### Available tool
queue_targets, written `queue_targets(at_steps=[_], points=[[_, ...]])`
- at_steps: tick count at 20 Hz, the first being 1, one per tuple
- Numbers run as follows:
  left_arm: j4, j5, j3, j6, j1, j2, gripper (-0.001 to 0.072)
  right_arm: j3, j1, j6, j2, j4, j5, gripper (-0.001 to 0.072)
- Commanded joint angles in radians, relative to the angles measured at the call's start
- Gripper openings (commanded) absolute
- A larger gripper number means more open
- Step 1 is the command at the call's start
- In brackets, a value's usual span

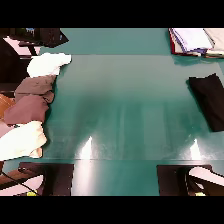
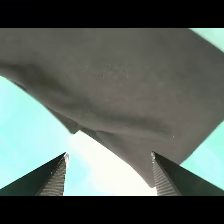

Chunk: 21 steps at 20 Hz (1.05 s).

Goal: Fold the shirts.

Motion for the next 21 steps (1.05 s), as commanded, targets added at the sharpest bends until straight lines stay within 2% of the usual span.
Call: queue_targets(at_steps=[1,3,8,9,11,12,13,17,21], points=[[0.000,0.003,0.000,0.001,0.000,0.000,0.0027,0.111,0.043,-0.006,0.003,0.088,0.137,0.0600],[0.000,0.010,0.000,0.001,0.000,0.000,0.0026,0.159,0.143,-0.006,0.003,0.156,0.156,0.0598],[-0.001,0.018,0.000,0.001,0.000,0.000,0.0027,0.193,0.489,-0.006,0.003,0.152,0.140,0.0592],[-0.001,0.022,0.000,0.001,0.000,0.000,0.0027,0.194,0.549,-0.006,0.003,0.151,0.134,0.0543],[-0.001,0.032,0.000,0.001,0.000,0.000,0.0027,0.193,0.666,-0.007,0.003,0.151,0.117,0.0284],[-0.001,0.031,0.000,0.001,0.000,0.000,0.0027,0.193,0.710,-0.007,0.003,0.151,0.112,0.0117],[-0.001,0.031,0.000,0.001,0.000,0.000,0.0027,0.194,0.753,-0.012,0.003,0.149,0.103,0.0019],[-0.001,0.031,0.000,0.001,0.000,0.000,0.0027,0.193,0.847,-0.018,0.003,0.145,0.066,0.0020],[-0.001,0.031,0.000,0.001,0.000,0.000,0.0027,0.194,0.859,-0.018,0.003,0.145,0.061,0.0019]])
